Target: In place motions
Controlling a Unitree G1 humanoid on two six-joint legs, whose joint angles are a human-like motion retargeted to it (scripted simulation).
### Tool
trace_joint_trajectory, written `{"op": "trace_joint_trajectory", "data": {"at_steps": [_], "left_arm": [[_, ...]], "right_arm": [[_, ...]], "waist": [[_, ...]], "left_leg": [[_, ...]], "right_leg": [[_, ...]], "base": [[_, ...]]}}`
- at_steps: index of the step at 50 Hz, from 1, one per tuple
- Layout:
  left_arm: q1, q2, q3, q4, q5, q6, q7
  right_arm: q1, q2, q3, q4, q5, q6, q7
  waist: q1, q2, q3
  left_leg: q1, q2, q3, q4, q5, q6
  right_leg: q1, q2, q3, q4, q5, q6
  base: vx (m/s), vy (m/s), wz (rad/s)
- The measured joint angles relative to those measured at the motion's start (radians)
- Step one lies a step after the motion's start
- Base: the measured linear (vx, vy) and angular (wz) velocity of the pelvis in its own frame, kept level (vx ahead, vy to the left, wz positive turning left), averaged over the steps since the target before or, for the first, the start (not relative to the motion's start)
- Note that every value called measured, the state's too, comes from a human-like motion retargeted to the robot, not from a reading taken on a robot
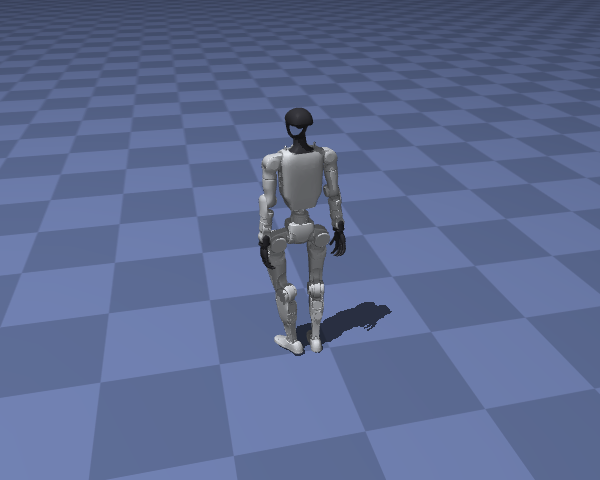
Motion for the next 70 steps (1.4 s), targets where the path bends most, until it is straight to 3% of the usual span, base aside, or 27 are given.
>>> {"op": "trace_joint_trajectory", "data": {"at_steps": [8,11,16,23,26,28,30,40,43,47,49,52,60,63,65,67,70], "left_arm": [[0.010,0.044,-0.031,0.043,0.060,0.010,0.024],[0.006,0.056,-0.042,0.049,0.092,0.020,0.025],[-0.003,0.067,-0.035,0.018,0.101,0.020,0.021],[-0.024,0.086,-0.031,-0.022,0.079,0.015,0.007],[-0.031,0.094,-0.030,-0.032,0.084,0.016,0.010],[-0.030,0.095,-0.028,-0.032,0.089,0.017,0.013],[-0.024,0.091,-0.024,-0.026,0.092,0.018,0.018],[0.011,0.025,-0.022,-0.026,0.084,0.020,-0.009],[0.015,0.015,-0.043,-0.047,0.082,0.014,-0.011],[0.005,0.015,-0.071,-0.044,0.065,0.009,-0.018],[-0.010,0.012,-0.073,-0.034,0.065,0.012,-0.013],[-0.031,-0.002,-0.073,-0.030,0.058,0.013,-0.001],[-0.045,-0.014,-0.111,-0.059,0.061,-0.002,0.005],[-0.030,-0.019,-0.112,-0.042,0.061,-0.001,0.005],[-0.026,-0.019,-0.099,-0.020,0.062,0.002,0.000],[-0.021,-0.020,-0.081,0.001,0.062,0.009,0.001],[-0.014,-0.016,-0.067,0.014,0.057,0.013,0.000]], "right_arm": [[-0.076,0.013,0.111,-0.200,-0.096,-0.087,0.017],[-0.077,0.006,0.148,-0.226,-0.142,-0.097,0.005],[-0.046,-0.005,0.137,-0.203,-0.144,-0.081,0.005],[-0.004,-0.016,0.046,-0.075,-0.016,-0.044,-0.012],[-0.006,-0.021,0.008,0.001,0.040,-0.032,-0.031],[-0.005,-0.024,-0.012,0.043,0.062,-0.027,-0.042],[0.004,-0.024,-0.026,0.065,0.070,-0.024,-0.047],[0.020,0.018,-0.021,0.012,0.064,-0.042,-0.031],[0.011,0.034,-0.011,-0.008,0.071,-0.044,-0.020],[0.001,0.043,0.005,-0.062,0.037,-0.048,-0.014],[-0.007,0.040,0.015,-0.091,0.015,-0.052,-0.011],[-0.019,0.031,0.030,-0.125,0.004,-0.062,-0.012],[-0.034,0.006,0.023,-0.115,0.004,-0.065,-0.010],[-0.027,0.004,0.013,-0.086,0.009,-0.059,-0.018],[-0.027,0.005,0.011,-0.069,0.013,-0.053,-0.014],[-0.021,0.012,0.016,-0.064,0.022,-0.050,-0.018],[-0.021,0.019,0.015,-0.053,0.041,-0.052,-0.019]], "waist": [[-0.067,-0.037,0.072],[-0.085,-0.039,0.074],[-0.083,-0.035,0.065],[-0.082,-0.024,0.042],[-0.071,-0.029,0.032],[-0.056,-0.032,0.023],[-0.044,-0.027,0.007],[-0.119,-0.004,-0.032],[-0.098,-0.051,-0.013],[-0.062,-0.090,0.010],[-0.067,-0.070,0.005],[-0.056,-0.054,0.010],[0.014,-0.007,0.043],[0.038,0.014,0.042],[0.011,0.027,0.028],[0.009,0.025,0.030],[-0.033,0.026,0.040]], "left_leg": [[0.015,0.035,0.182,-0.003,-0.046,-0.005],[0.016,0.060,0.249,-0.005,-0.067,-0.016],[0.025,0.100,0.371,-0.011,-0.095,-0.042],[0.050,0.150,0.511,0.028,-0.127,-0.098],[0.077,0.152,0.567,0.051,-0.130,-0.123],[0.101,0.150,0.601,0.062,-0.126,-0.141],[0.125,0.153,0.636,0.066,-0.113,-0.157],[0.245,0.179,0.714,0.138,0.027,-0.215],[0.274,0.215,0.682,0.285,0.118,-0.171],[0.161,0.363,0.489,0.679,0.154,-0.037],[0.059,0.381,0.334,0.776,0.137,-0.088],[-0.084,0.274,0.080,0.782,0.088,-0.180],[-0.194,0.053,-0.190,0.395,-0.057,-0.167],[-0.186,-0.037,-0.357,0.241,-0.016,-0.103],[-0.168,0.073,-0.148,0.249,-0.007,-0.118],[-0.144,0.034,-0.162,0.220,-0.015,-0.119],[-0.126,0.047,-0.137,0.223,-0.017,-0.132]], "right_leg": [[-0.079,0.048,0.086,0.029,0.025,-0.043],[-0.078,0.031,-0.054,0.004,-0.034,-0.070],[-0.055,-0.021,-0.323,-0.016,-0.113,-0.066],[0.009,-0.095,-0.674,-0.018,-0.161,-0.011],[0.045,-0.105,-0.775,-0.048,-0.118,0.008],[0.052,-0.094,-0.780,-0.087,-0.053,-0.018],[0.031,-0.063,-0.663,-0.103,-0.074,-0.044],[0.039,-0.030,-0.504,-0.127,-0.090,0.000],[0.062,-0.067,-0.441,-0.133,-0.107,-0.009],[0.085,-0.090,-0.355,-0.134,-0.126,-0.027],[0.070,-0.067,-0.327,-0.131,-0.124,-0.035],[0.048,-0.051,-0.275,-0.125,-0.111,-0.047],[0.042,-0.006,-0.174,-0.120,-0.086,-0.066],[0.054,0.016,-0.130,-0.119,-0.078,-0.069],[0.048,0.025,-0.126,-0.113,-0.071,-0.066],[0.048,0.024,-0.095,-0.107,-0.060,-0.065],[0.061,0.018,-0.109,-0.103,-0.048,-0.061]], "base": [[-0.18,-0.14,-1.33],[-0.24,-0.20,-1.63],[-0.22,-0.19,-1.78],[-0.18,-0.21,-1.65],[-0.06,-0.17,-1.60],[0.03,-0.23,-1.68],[0.07,-0.29,-1.50],[0.06,-0.27,-1.08],[0.10,-0.28,-1.19],[0.14,-0.27,-1.19],[0.02,-0.12,-0.84],[-0.03,-0.05,-0.99],[0.08,0.00,-0.91],[0.20,0.04,-0.89],[0.16,0.05,-0.44],[0.13,0.05,-0.51],[0.09,0.05,-0.21]]}}
